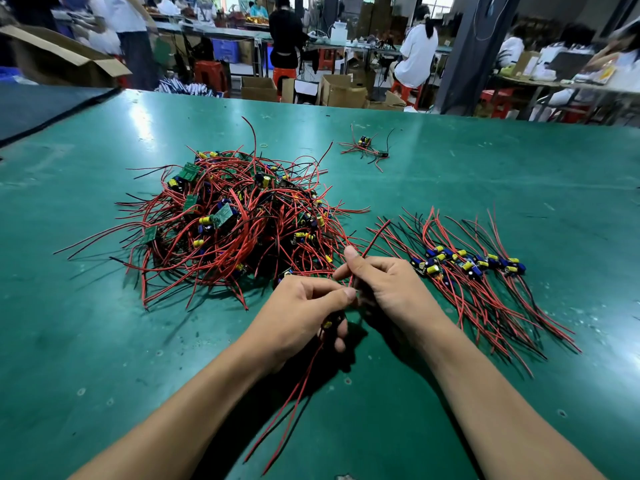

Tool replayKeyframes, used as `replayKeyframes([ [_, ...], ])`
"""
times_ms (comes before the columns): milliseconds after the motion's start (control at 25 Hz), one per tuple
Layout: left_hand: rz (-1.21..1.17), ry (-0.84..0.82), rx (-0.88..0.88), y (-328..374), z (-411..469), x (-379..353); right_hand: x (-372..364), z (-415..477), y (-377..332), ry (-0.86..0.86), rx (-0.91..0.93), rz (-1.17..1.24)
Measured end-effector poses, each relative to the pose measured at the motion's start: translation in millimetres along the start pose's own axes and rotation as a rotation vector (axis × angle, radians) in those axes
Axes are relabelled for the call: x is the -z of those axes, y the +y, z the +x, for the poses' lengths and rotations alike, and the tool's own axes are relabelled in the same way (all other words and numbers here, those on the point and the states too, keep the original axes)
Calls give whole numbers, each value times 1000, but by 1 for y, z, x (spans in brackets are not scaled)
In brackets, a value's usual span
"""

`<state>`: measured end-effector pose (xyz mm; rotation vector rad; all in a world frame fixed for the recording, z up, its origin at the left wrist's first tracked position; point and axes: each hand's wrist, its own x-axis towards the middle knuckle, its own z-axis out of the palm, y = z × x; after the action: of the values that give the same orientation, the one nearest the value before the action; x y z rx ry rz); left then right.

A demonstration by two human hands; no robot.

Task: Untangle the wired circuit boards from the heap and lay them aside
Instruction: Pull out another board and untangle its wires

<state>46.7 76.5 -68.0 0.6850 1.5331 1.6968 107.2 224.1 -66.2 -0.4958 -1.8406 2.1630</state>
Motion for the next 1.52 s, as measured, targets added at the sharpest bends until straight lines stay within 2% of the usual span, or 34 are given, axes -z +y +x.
replayKeyframes([
  [120, 93, -43, -4, 0, -2, -2, 8, 7, -4, 153, 46, -35],
  [280, 118, -57, -6, 1, -4, -2, 13, 10, -6, 276, 5, 93],
  [400, 96, -72, 3, 1, -4, -1, 13, 13, -9, 273, -134, 298],
  [480, 91, -78, 16, 1, -4, -1, 12, 12, -10, 248, -174, 336],
  [680, -4, 4, 34, 2, -3, 0, 9, 5, -8, 228, 5, 15],
  [840, -112, 78, 12, 0, 0, 0, -9, -6, 1, -89, -78, -58],
  [920, -119, 74, 16, 0, 0, 1, -12, -9, 1, -130, -83, -75],
  [1080, -44, -2, 49, 1, -2, 2, 5, -4, -9, 128, 158, -459],
  [1200, 1, -60, 53, 3, -4, 3, 12, 3, -7, 250, 220, -525],
  [1400, 14, -91, 53, 5, -5, 3, 17, 11, -4, 382, 222, -416],
  [1520, 11, -79, 47, 6, -5, 3, 11, 13, -6, 336, 21, -9],
])
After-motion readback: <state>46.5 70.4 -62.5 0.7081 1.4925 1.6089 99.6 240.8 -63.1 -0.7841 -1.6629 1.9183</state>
